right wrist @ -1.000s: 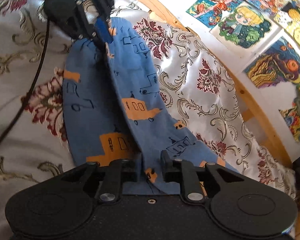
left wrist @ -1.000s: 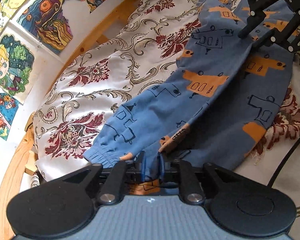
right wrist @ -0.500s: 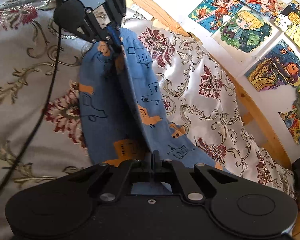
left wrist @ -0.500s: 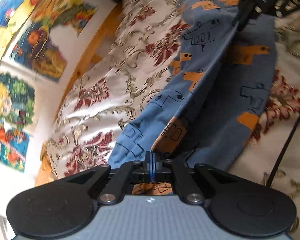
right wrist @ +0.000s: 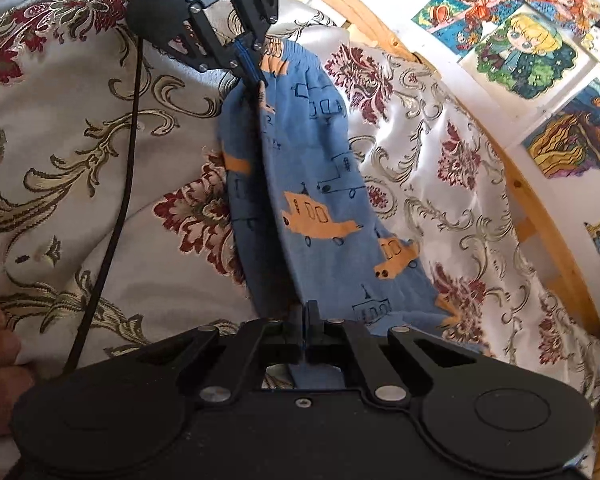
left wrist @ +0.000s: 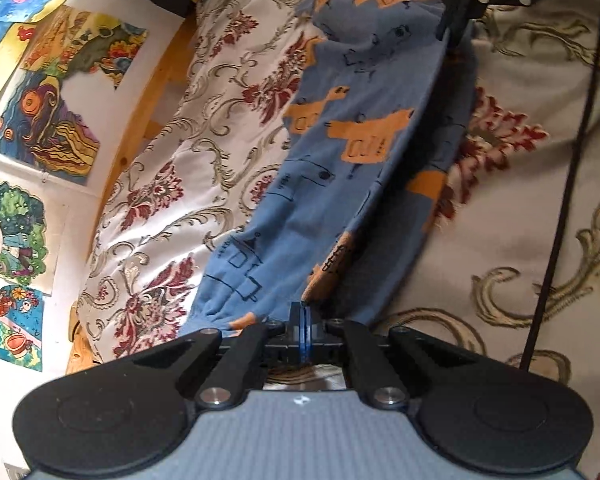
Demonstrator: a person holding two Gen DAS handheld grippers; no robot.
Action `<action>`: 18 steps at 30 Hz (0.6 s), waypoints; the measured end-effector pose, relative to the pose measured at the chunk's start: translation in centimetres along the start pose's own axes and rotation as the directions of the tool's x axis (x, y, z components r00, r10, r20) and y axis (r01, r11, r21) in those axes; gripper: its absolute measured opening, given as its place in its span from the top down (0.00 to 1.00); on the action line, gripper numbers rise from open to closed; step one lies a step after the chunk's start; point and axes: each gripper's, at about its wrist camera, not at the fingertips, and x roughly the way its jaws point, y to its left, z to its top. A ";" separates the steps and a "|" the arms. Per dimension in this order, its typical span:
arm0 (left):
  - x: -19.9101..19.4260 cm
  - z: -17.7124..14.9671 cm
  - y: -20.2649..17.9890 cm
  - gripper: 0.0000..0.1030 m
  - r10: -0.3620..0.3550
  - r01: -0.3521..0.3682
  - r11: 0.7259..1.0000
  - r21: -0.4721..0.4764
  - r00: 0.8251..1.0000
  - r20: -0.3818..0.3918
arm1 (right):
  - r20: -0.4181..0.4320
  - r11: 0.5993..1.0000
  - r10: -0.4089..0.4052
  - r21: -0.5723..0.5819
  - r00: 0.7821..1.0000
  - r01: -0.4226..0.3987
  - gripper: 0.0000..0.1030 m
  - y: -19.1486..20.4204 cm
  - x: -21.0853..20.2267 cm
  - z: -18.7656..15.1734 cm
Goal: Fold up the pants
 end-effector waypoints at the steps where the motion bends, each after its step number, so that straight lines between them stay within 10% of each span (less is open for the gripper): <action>1: 0.0 -0.1 -0.1 0.99 -0.004 0.004 1.000 0.003 1.000 -0.001 | -0.002 1.000 0.006 -0.002 1.000 -0.006 1.00 0.1 0.0 0.0; 14: 0.4 -0.3 -0.6 0.99 -0.074 0.073 0.997 -0.021 0.997 -0.033 | -0.024 0.999 0.036 -0.031 0.999 -0.036 0.99 0.9 0.5 -0.4; 18: 0.0 -0.2 0.3 0.92 -0.114 0.111 0.990 -0.083 0.993 -0.034 | -0.014 0.999 0.034 -0.010 0.999 -0.035 0.83 0.5 -0.2 -0.7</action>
